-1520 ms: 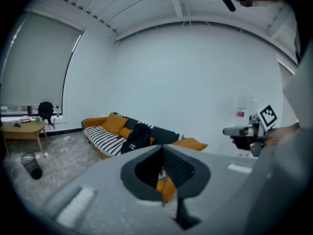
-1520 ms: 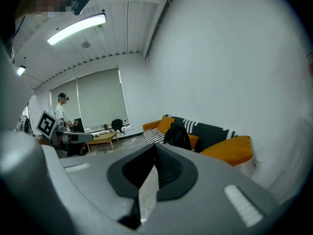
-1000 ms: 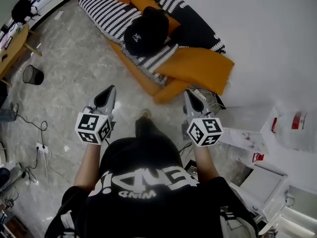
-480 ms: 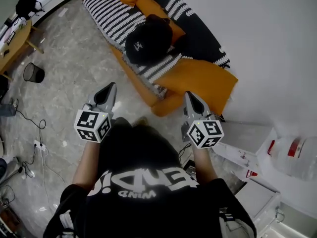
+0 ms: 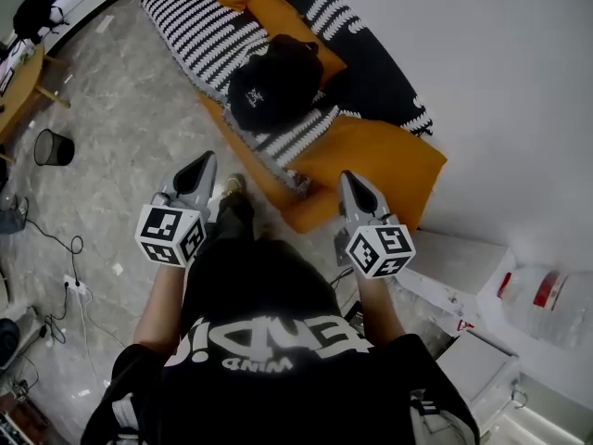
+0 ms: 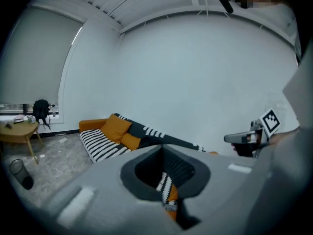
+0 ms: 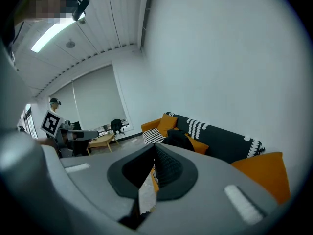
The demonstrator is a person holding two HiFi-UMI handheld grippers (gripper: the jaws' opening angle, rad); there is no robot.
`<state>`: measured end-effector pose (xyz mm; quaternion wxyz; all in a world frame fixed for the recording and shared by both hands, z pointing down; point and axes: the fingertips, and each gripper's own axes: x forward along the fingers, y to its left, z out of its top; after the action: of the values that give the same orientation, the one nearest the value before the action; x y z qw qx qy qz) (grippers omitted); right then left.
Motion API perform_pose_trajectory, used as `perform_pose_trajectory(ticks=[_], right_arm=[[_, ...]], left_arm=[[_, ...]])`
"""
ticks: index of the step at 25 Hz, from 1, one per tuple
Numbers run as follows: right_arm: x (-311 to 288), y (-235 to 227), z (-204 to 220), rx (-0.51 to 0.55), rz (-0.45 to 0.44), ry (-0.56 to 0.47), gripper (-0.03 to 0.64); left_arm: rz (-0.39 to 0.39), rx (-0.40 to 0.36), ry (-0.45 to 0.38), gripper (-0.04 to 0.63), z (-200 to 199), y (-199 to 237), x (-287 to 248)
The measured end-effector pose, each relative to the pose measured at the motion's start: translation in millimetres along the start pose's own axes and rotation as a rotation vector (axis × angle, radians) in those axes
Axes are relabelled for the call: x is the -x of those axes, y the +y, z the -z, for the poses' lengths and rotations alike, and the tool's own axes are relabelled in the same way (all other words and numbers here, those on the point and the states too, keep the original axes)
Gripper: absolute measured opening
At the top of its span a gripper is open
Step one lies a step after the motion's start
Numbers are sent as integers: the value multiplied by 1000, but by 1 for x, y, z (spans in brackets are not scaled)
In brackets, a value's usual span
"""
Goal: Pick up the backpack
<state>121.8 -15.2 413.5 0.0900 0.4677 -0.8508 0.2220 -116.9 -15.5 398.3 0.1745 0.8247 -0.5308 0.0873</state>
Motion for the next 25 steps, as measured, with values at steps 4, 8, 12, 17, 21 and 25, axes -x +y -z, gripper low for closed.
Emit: perform_pose_trajectory(ticks=[4, 8, 12, 17, 21, 25], right_arm=[[-42, -5, -19, -5, 17, 4, 0], [-92, 0, -43, -3, 21, 3, 0], [-131, 7, -67, -8, 37, -13, 0], [-156, 10, -82, -27, 91, -22, 0], [-162, 2, -89, -50, 142, -33, 0], [-158, -11, -88, -72, 161, -32, 0]], left_arm=[[16, 5, 4, 0, -18, 35, -33], [32, 8, 15, 0, -36, 74, -61], [60, 8, 24, 0, -54, 109, -87], [137, -17, 42, 0, -71, 130, -116], [194, -38, 58, 0, -79, 132, -138], [215, -47, 67, 2, -81, 125, -156]])
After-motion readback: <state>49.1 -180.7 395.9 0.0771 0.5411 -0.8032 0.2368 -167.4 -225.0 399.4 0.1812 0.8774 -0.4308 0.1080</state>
